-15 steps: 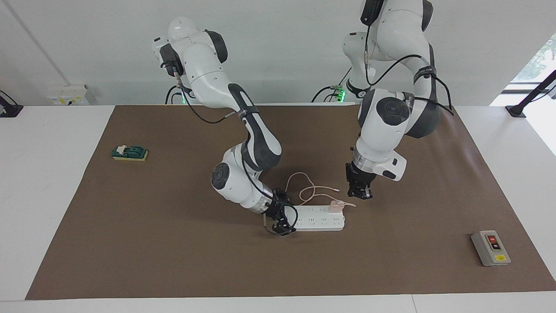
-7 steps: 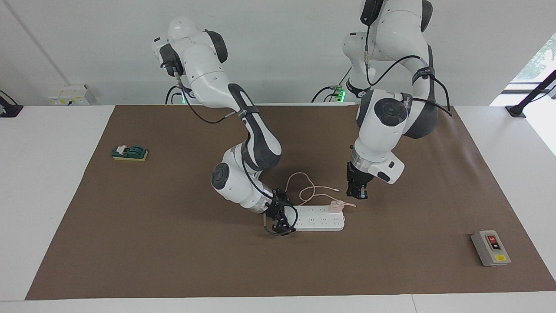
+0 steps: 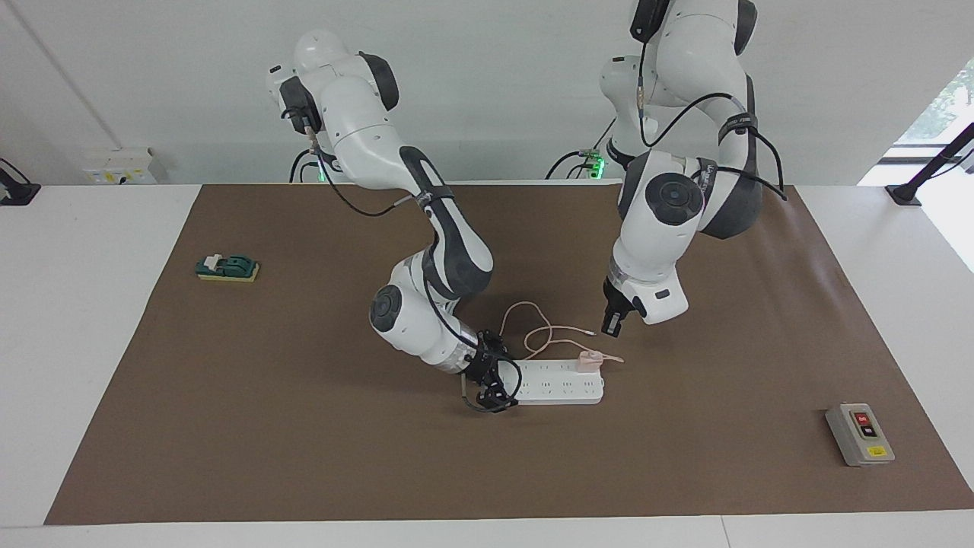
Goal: Unplug charger and place it aside
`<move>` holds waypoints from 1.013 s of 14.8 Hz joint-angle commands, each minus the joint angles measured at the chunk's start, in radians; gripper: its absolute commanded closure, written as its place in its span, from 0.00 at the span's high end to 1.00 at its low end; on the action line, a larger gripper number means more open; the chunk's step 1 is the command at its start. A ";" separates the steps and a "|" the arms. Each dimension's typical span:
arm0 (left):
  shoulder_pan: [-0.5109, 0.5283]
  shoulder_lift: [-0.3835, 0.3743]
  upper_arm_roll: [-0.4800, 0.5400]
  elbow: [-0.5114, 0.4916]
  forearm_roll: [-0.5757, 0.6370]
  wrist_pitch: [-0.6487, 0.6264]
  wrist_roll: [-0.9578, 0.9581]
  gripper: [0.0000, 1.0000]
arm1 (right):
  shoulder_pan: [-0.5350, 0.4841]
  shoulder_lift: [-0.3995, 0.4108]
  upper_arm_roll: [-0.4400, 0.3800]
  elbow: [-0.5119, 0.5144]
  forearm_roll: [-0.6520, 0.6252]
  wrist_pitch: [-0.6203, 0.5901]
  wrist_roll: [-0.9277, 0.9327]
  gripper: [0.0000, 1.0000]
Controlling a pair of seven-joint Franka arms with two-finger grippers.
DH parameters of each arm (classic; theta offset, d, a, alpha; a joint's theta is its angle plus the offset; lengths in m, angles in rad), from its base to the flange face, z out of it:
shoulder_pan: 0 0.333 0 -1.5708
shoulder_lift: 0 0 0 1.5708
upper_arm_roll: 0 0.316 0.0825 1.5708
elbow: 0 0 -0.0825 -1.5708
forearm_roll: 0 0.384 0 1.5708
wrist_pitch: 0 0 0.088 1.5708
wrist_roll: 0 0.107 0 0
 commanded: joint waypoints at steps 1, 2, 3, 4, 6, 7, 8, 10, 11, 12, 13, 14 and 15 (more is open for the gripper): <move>0.010 -0.016 0.014 -0.008 -0.087 -0.012 -0.016 0.01 | 0.000 0.014 -0.005 0.018 -0.015 0.014 0.016 0.96; 0.012 -0.012 0.017 -0.008 -0.092 0.004 -0.074 0.52 | 0.001 0.014 -0.005 0.018 -0.017 0.016 0.016 0.96; 0.012 -0.011 0.017 -0.008 -0.081 0.042 -0.155 1.00 | 0.001 0.014 -0.005 0.018 -0.017 0.016 0.016 0.96; 0.012 -0.008 0.017 -0.010 -0.076 0.089 -0.259 1.00 | 0.001 0.014 -0.005 0.018 -0.015 0.014 0.016 0.96; 0.012 0.003 0.063 -0.008 -0.059 0.166 -0.521 1.00 | 0.001 0.014 -0.005 0.018 -0.015 0.014 0.016 0.96; 0.000 0.014 0.075 -0.008 -0.023 0.172 -0.530 1.00 | 0.001 0.014 -0.005 0.018 -0.015 0.016 0.016 0.96; -0.016 0.041 0.072 -0.005 0.015 0.171 -0.533 1.00 | 0.003 0.014 -0.005 0.018 -0.017 0.016 0.016 0.96; -0.056 0.075 0.078 -0.005 0.020 0.183 -0.577 1.00 | 0.003 0.014 -0.007 0.018 -0.017 0.016 0.016 0.96; -0.054 0.083 0.079 -0.005 0.025 0.180 -0.635 1.00 | 0.003 0.014 -0.005 0.018 -0.017 0.016 0.016 0.96; -0.059 0.108 0.080 0.004 0.028 0.182 -0.671 1.00 | 0.003 0.014 -0.005 0.018 -0.017 0.016 0.016 0.96; -0.068 0.118 0.080 0.004 0.039 0.195 -0.671 1.00 | 0.001 0.014 -0.007 0.018 -0.018 0.016 0.016 0.96; -0.072 0.116 0.079 -0.002 0.059 0.211 -0.670 1.00 | 0.003 0.014 -0.005 0.017 -0.018 0.016 0.016 0.96; -0.072 0.116 0.079 -0.017 0.060 0.218 -0.670 1.00 | 0.003 0.014 -0.007 0.017 -0.018 0.016 0.016 0.96</move>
